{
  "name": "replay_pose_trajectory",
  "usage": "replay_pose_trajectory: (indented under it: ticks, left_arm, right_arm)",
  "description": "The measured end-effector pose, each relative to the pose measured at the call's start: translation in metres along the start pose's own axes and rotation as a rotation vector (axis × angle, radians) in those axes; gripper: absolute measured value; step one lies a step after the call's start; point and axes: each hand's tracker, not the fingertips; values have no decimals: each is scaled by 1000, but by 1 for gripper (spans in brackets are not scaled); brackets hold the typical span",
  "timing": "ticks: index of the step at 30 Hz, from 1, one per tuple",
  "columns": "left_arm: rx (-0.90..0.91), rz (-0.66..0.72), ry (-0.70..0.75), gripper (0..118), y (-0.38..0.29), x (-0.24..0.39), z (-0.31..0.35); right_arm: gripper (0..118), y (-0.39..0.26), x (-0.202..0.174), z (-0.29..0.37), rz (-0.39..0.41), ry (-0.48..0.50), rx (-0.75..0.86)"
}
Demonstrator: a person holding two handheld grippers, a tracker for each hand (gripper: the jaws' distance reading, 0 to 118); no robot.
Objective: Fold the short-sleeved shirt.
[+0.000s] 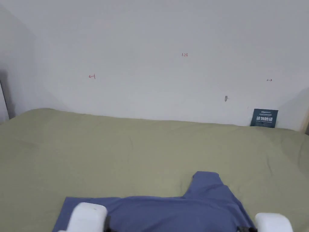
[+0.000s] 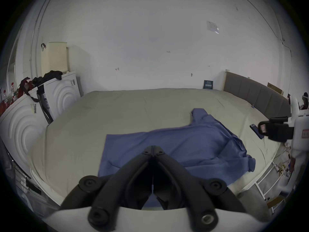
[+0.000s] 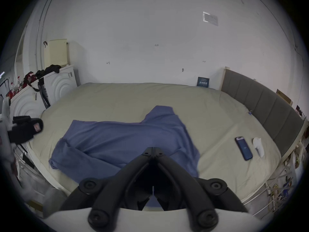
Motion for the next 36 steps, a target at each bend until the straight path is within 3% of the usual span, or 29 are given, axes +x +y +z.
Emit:
replay_pose_trajectory:
  ticks: [5, 9, 10, 11, 13, 14, 16, 21, 25, 28, 30, 32, 33, 34, 35, 36]
  left_arm:
    - [-83, 15, -41, 0, -28, 19, -13]
    - [-101, 74, -35, 0, -19, -4, -34]
    - [-91, 88, -31, 12, -12, -16, -42]
    - [-101, 97, -20, 37, 1, -32, -56]
    - [-130, 147, 36, 114, 23, -66, -86]
    - [-143, 138, 38, 118, 34, -86, -106]
    - [-162, 176, 35, 118, 52, -125, -141]
    - [-381, 109, 73, 118, 74, -183, -234]
    - [-529, 205, 55, 118, 54, -197, -291]
    - [-605, 132, 140, 118, 33, -188, -318]
    - [-615, 140, 119, 118, 23, -184, -327]
    - [-664, 212, 125, 91, 15, -185, -328]
    - [-642, 156, 201, 87, 14, -181, -325]
    - [-585, 129, 135, 67, 17, -181, -316]
    - [-589, 141, 128, 34, 20, -180, -310]
    - [-546, 124, 89, 0, 25, -173, -293]
  right_arm:
    - [1, -20, -34, -13, 31, 72, -22]
    - [1, -14, -37, -30, 18, 102, -46]
    - [1, -11, -36, -35, 20, 108, -47]
    - [1, -7, -34, -40, 19, 113, -49]
    - [1, 1, -31, -46, 15, 118, -38]
    - [1, 6, -28, -51, 6, 127, -34]
    - [1, 12, -22, -61, -2, 136, -37]
    - [1, 28, -2, -89, 18, 120, -56]
    - [1, 44, 25, -113, -45, 108, -75]
    - [1, 59, 43, -130, -49, 88, -75]
    - [1, 71, 59, -142, -63, 87, -85]
    - [1, 82, 76, -156, -97, 94, -77]
    - [1, 88, 86, -163, -107, 107, -78]
    - [6, 94, 95, -174, -111, 112, -87]
    - [22, 100, 104, -187, -109, 120, -107]
    - [52, 107, 115, -206, -79, 144, -155]
